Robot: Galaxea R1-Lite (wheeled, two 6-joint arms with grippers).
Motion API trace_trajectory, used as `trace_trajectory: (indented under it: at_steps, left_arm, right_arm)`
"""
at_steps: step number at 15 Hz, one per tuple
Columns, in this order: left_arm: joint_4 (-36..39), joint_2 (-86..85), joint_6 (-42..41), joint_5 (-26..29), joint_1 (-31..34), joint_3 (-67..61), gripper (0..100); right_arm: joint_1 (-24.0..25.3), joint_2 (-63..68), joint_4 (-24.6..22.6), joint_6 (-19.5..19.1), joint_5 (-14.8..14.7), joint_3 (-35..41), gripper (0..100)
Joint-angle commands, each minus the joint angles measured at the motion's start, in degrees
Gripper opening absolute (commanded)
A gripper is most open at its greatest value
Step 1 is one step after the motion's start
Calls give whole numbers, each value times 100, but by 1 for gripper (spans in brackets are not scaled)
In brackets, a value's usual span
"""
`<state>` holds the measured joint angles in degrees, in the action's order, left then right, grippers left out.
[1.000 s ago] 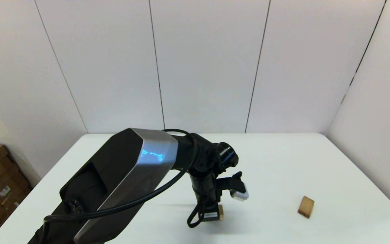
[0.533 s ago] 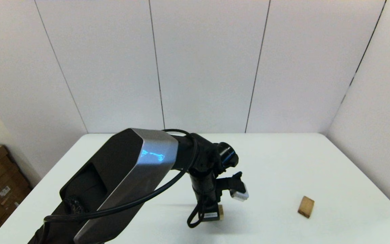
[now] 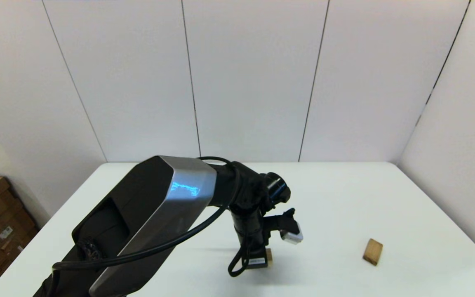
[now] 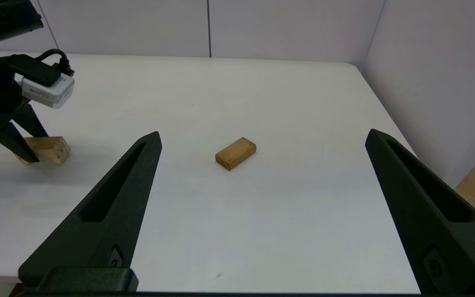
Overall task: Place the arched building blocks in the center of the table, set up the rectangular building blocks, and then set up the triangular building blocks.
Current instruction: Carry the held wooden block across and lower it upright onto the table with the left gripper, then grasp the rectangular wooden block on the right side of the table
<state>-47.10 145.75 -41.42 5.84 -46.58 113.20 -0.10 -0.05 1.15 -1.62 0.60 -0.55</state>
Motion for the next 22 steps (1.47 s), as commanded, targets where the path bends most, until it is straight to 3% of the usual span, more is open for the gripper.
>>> trace_trajectory:
  at_steps: [1,9,10,22]
  left_arm:
    - [-36,-38,-24,5,0,0,0]
    - [-27,-20,-24,-13,0,0,0]
    - [-27,-20,-24,-13,0,0,100]
    - [-203,-1057,416,-13,351,0,100]
  right_arm:
    - [1,-4,0,-5,2,2,100]
    - [1,-4,0,-5,2,-7,100]
    - [1,-4,0,-5,2,-7,100]
    - [1,-4,0,-5,2,-7,100]
